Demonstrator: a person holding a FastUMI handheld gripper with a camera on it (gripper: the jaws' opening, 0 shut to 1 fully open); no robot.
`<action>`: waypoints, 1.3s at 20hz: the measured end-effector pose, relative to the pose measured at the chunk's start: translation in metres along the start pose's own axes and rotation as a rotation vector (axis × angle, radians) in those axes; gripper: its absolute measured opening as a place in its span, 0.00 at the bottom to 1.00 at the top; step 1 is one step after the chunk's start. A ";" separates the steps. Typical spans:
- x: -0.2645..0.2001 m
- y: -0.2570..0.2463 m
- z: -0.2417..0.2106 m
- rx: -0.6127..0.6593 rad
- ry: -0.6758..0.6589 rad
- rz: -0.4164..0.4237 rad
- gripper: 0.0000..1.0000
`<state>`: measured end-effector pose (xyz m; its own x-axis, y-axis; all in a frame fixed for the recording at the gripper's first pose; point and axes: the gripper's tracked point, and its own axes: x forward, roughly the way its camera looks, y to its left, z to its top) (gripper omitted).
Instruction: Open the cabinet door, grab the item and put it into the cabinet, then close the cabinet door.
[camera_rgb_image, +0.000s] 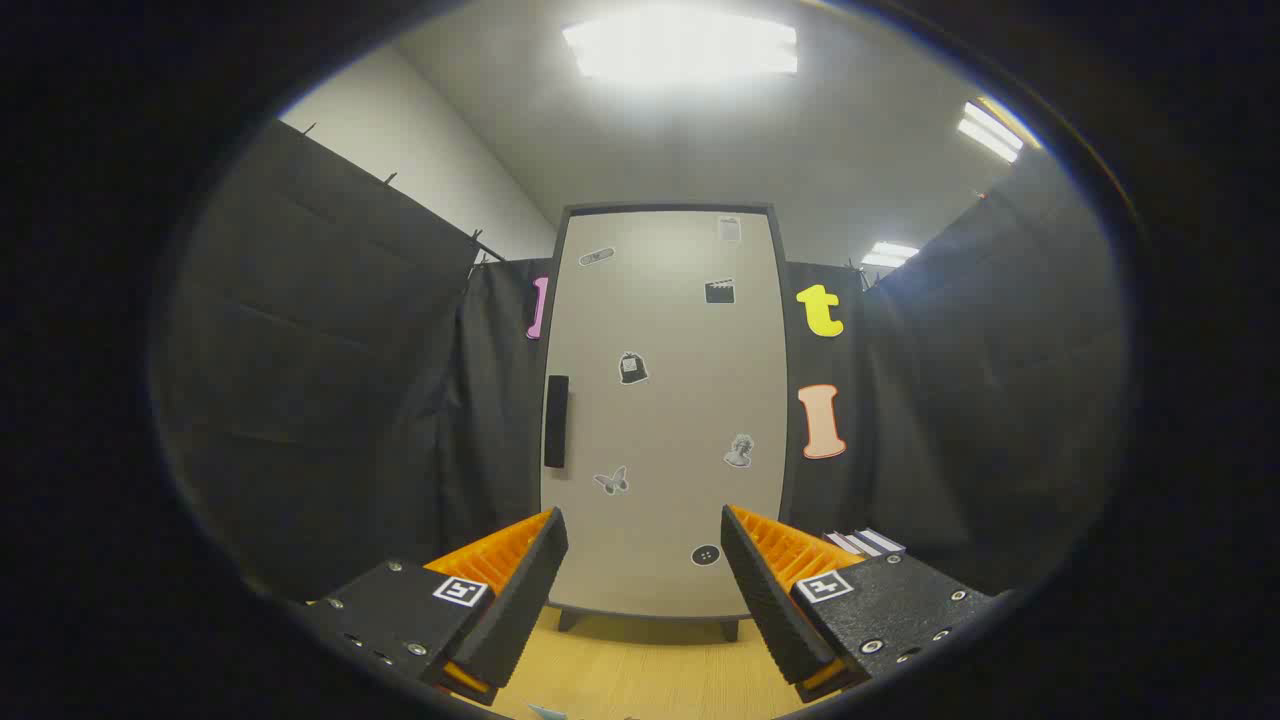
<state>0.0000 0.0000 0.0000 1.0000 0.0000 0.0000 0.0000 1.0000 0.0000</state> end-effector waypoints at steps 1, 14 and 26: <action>0.000 0.001 0.000 0.001 0.000 0.002 0.96; 0.007 0.003 0.002 -0.012 -0.008 0.009 0.96; 0.049 0.015 0.043 0.015 -0.046 -0.038 0.95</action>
<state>0.0492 0.0154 0.0426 0.9982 -0.0381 0.0458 0.0374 0.9992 0.0163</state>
